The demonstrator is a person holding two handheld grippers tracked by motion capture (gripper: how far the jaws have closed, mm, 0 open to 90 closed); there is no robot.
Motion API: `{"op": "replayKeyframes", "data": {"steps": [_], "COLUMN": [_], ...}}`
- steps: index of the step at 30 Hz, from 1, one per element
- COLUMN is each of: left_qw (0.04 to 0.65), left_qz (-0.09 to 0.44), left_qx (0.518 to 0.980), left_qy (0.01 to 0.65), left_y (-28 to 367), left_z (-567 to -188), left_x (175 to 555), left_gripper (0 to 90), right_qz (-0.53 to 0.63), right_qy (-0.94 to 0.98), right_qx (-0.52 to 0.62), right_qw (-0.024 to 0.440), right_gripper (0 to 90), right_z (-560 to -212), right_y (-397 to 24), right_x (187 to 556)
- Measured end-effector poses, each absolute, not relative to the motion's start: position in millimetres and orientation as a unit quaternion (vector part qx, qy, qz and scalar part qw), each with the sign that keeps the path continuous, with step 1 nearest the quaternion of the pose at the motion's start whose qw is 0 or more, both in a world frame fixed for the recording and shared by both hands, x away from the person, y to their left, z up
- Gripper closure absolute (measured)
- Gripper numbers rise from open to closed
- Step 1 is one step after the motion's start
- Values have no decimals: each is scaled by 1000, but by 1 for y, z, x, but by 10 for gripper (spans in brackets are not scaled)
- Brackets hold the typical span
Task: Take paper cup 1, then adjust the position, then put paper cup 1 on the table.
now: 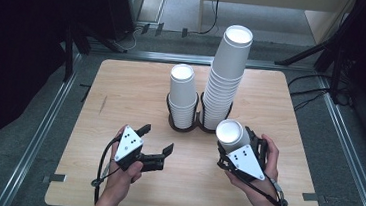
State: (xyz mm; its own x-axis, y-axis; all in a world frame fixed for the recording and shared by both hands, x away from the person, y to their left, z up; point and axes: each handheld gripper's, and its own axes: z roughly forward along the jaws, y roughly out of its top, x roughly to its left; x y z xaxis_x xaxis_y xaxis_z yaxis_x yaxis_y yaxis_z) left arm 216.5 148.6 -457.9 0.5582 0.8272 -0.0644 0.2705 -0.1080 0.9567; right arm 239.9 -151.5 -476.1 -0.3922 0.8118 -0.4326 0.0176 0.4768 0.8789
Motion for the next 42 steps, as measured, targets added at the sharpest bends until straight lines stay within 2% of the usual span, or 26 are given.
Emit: {"op": "replayKeyframes", "data": {"steps": [18, 27, 42], "left_qw": [548, 559, 560], "left_qz": [240, 212, 203], "left_qx": [714, 721, 726], "left_qy": [363, 351, 343], "left_y": [132, 120, 114], "left_z": [-454, -458, -460], "left_x": [209, 206, 204], "left_gripper": [87, 87, 87], "right_qz": [385, 369, 359], "right_qy": [746, 757, 769], "right_qx": [242, 222, 187], "right_qw": [486, 491, 495], "right_gripper": [138, 137, 137], "right_z": [-494, -504, -513], "right_y": [-133, -124, -111], "right_x": [238, 236, 231]}}
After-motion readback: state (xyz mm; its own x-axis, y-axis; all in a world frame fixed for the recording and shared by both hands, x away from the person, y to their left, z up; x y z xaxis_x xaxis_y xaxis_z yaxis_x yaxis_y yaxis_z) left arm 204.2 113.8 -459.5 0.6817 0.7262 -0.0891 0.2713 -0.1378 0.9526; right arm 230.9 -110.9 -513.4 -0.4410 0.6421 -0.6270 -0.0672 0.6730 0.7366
